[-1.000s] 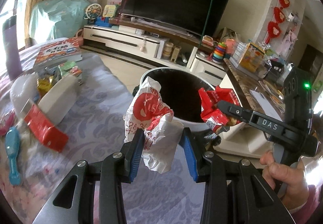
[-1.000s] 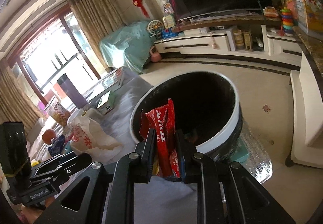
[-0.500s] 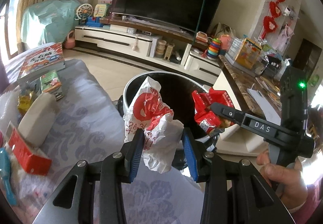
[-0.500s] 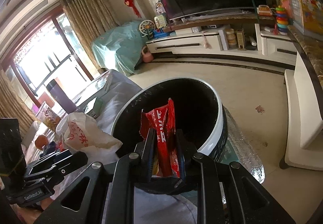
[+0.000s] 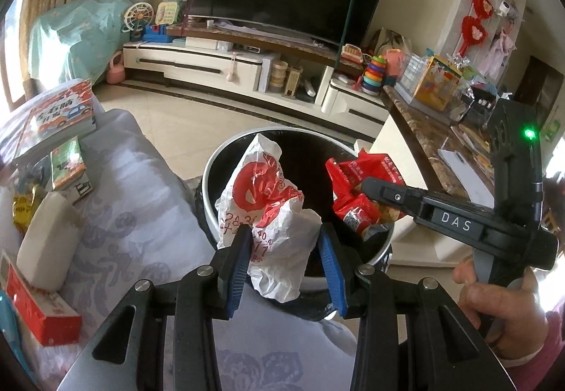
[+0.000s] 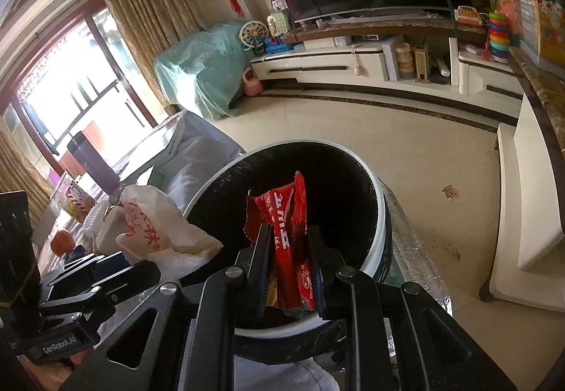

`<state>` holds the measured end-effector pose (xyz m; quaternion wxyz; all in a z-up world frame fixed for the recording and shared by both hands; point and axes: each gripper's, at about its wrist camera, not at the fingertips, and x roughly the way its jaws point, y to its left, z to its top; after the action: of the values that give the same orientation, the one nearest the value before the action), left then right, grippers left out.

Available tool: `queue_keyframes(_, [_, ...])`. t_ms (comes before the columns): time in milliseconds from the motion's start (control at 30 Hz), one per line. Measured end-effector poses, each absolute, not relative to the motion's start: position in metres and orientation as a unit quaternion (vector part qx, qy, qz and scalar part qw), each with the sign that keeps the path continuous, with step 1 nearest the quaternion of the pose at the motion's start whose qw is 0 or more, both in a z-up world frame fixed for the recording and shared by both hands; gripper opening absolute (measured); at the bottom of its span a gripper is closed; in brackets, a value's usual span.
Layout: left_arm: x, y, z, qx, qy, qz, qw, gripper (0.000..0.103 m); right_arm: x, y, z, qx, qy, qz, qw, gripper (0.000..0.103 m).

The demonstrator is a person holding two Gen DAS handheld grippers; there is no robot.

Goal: Collect trash
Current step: 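Carry both items over the bin and open both tools to release them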

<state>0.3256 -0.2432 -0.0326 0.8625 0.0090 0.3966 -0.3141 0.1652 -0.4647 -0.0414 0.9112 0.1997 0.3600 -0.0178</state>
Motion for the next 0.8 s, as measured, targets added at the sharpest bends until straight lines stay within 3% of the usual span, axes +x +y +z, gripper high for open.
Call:
queue_keyframes(300, [0.336, -0.256, -0.033, 0.025, 0.400, -0.316, 0.860, 0.039, 0.173, -0.470, -0.043, 0.196, 0.373, -0.022, 0.907, 0.019])
queue_keyframes(467, [0.341, -0.262, -0.032, 0.029, 0.402, -0.315, 0.860, 0.042, 0.176, -0.472, -0.044, 0.199, 0.375, -0.026, 0.905, 0.024])
queue_keyframes(700, [0.341, -0.256, -0.033, 0.015, 0.405, -0.311, 0.859, 0.054, 0.172, -0.477, -0.039, 0.206, 0.362, -0.036, 0.909, 0.055])
queue_keyframes(800, [0.334, -0.247, -0.034, 0.010, 0.406, -0.304, 0.862, 0.054, 0.167, -0.478, -0.035, 0.209, 0.354, -0.038, 0.911, 0.060])
